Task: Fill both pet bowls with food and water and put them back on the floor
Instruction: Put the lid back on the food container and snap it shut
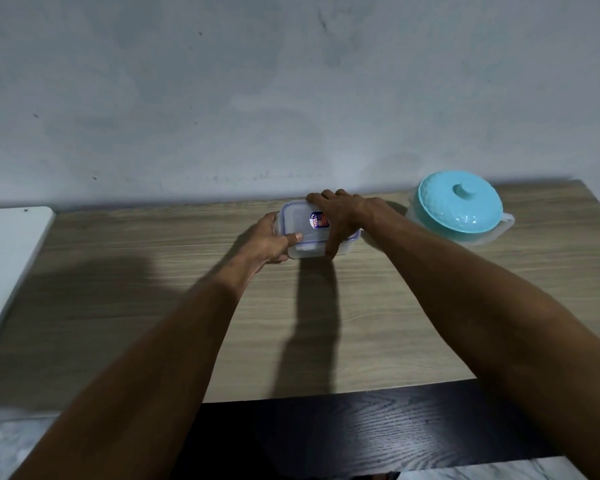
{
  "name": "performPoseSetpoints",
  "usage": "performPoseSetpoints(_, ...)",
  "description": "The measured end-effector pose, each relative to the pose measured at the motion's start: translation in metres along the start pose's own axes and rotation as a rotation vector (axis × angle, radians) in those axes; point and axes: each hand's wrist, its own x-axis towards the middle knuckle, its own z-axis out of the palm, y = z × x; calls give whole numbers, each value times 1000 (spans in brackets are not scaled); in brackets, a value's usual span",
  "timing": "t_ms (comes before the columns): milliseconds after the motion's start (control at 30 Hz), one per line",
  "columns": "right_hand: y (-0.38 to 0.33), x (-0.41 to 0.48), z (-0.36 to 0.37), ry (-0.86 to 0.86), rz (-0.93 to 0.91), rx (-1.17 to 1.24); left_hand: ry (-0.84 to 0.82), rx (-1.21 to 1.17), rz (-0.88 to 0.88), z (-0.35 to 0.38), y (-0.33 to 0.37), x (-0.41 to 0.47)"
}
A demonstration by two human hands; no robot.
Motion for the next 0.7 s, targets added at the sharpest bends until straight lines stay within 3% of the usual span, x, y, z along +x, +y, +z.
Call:
performPoseSetpoints(200, 3, 2, 9, 33, 8, 57, 16, 2, -16, 0, 4, -8)
performPoseSetpoints(267, 5, -8, 18, 94, 41, 281, 17, -1, -6, 0, 4, -10)
performPoseSetpoints(333, 7, -19, 34, 282, 119, 606, 29, -31, 19, 1, 4, -13)
performPoseSetpoints(433, 4, -30, 65, 547, 341, 896, 53, -38, 25, 1, 3, -15)
performPoseSetpoints(567, -10, -30, 84, 642, 539, 1171, 103, 0, 49, 3, 4, -19)
performPoseSetpoints(700, -13, -26, 80, 637, 592, 1220, 174, 23, 65, 10, 13, -33)
